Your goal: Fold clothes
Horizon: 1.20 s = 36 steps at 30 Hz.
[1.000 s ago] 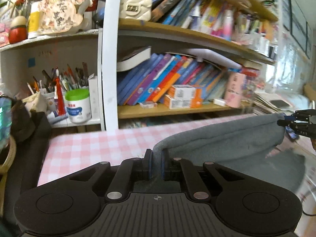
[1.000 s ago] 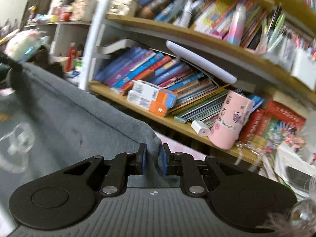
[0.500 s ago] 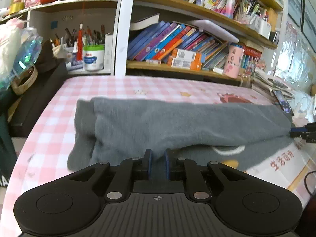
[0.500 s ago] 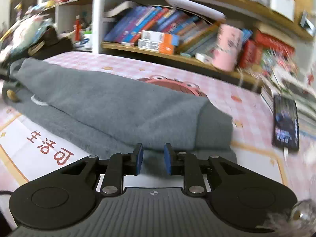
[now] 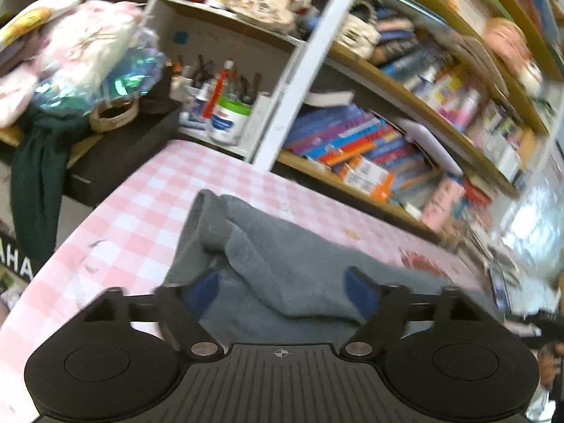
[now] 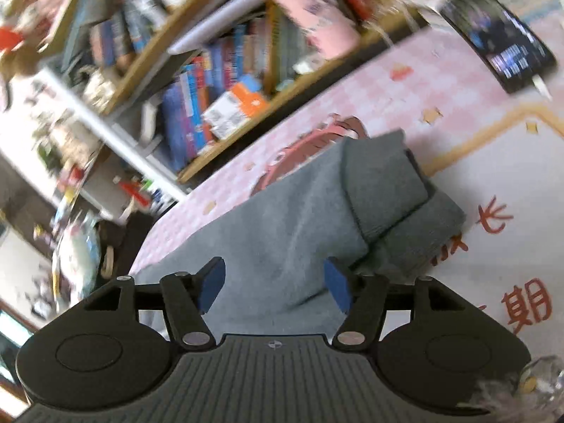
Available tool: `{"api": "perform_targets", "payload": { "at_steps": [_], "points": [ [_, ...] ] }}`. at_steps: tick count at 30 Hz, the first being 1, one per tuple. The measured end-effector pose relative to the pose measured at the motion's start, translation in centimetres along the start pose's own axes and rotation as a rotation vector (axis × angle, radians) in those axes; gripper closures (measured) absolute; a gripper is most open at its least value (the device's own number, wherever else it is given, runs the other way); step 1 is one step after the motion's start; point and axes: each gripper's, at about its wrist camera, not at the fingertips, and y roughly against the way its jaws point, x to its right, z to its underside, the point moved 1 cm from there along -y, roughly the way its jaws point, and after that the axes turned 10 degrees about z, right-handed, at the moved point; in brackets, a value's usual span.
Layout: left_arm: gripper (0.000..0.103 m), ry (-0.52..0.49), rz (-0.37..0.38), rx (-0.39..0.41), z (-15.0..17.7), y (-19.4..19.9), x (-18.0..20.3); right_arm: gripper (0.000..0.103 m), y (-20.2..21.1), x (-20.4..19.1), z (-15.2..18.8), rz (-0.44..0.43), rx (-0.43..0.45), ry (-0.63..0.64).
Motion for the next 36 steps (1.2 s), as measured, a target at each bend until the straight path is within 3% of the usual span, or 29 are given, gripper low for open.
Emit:
{"api": "perform_targets", "payload": {
  "at_steps": [5,9,13,15,18,24,31,36],
  "points": [
    [0.019,0.088,-0.029,0.005,0.2,-0.6,-1.4,0.043,-1.9,1.2,-0.5,0.002,-0.070,-0.134],
    [0.022,0.179,0.021,0.019,0.1,-0.4,-2.2,0.046,-2.7,0.9,-1.2,0.020,-0.093,-0.145],
    [0.026,0.300,0.124,0.042,0.1,-0.2,-2.6,0.052,-2.5,0.6,-0.9,0.058,-0.095,-0.141],
    [0.034,0.358,0.144,0.043,0.1,-0.8,-2.9,0.055,-2.2,1.0,-0.7,0.063,-0.096,-0.157],
    [0.037,0.419,0.160,0.010,0.0,-2.6,-3.5,0.057,-2.0,1.0,-0.4,0.073,-0.096,-0.162],
    [0.037,0.490,0.169,-0.063,0.3,-6.2,-4.8,0.057,-1.4,0.7,0.1,0.091,-0.094,-0.136],
    [0.036,0.608,0.139,-0.051,0.0,-8.8,-6.0,0.057,-1.8,0.9,0.1,0.082,-0.077,-0.155],
    [0.038,0.607,0.131,-0.039,0.0,-8.7,-6.0,0.057,-2.3,1.0,-0.4,0.084,-0.065,-0.185]
  ]
}}
